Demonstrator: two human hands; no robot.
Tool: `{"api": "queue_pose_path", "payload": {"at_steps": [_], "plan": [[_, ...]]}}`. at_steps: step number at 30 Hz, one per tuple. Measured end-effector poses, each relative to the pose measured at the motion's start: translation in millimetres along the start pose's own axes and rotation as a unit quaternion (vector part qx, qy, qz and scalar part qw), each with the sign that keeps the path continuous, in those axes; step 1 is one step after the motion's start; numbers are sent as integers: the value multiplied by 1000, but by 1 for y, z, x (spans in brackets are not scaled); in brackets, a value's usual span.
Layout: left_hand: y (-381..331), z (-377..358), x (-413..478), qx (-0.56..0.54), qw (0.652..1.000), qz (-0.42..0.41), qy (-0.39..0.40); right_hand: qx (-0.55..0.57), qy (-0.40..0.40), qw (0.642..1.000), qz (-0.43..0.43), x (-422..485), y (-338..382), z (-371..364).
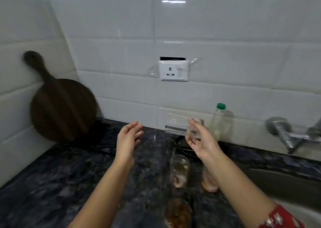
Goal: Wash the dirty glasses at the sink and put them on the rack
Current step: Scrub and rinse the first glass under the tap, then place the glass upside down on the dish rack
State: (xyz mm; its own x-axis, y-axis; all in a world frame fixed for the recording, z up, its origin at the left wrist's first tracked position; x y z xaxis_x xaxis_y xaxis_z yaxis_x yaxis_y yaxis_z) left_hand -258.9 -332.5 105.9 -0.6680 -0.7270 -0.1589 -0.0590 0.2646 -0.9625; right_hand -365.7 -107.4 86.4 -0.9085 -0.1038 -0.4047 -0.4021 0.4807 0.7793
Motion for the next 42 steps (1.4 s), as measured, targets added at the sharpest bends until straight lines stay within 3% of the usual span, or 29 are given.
{"api": "queue_pose_path", "payload": {"at_steps": [7, 10, 12, 16, 23, 28, 38, 39, 42], "plan": [[11, 127, 69, -11, 995, 38, -91, -142, -2, 989, 43, 46, -80, -136], [14, 161, 91, -12, 992, 45, -118, -202, 20, 973, 106, 66, -105, -190], [17, 177, 103, -11, 990, 48, -132, -276, 40, 945, 173, 79, -117, -222], [25, 194, 121, -5, 990, 45, -134, -433, 93, 853, 276, 105, -143, -272], [42, 203, 143, 13, 991, 44, -128, -554, 173, 731, 357, 122, -188, -318], [50, 200, 151, 24, 991, 48, -125, -587, 199, 693, 368, 132, -201, -333], [35, 187, 145, 28, 991, 15, -129, -635, 222, 660, 335, 123, -199, -330], [30, 185, 142, 30, 991, 8, -128, -622, 215, 680, 325, 117, -192, -324], [18, 169, 124, 25, 993, -8, -112, -540, 175, 782, 257, 93, -162, -292]]}}
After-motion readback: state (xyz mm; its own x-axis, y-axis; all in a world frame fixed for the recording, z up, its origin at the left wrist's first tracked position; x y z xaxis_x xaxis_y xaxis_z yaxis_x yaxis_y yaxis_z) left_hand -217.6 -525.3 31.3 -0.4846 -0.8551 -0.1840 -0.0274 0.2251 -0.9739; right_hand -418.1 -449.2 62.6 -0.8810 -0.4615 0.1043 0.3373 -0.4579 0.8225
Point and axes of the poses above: each hand's wrist, its own x-axis towards the middle knuckle, its own z-axis out of the back of the hand, y = z × x, the point moved 10 cm from there along x, towards the middle knuckle, and after that the axes turned 7 degrees about -y, right-handed, at the moved point
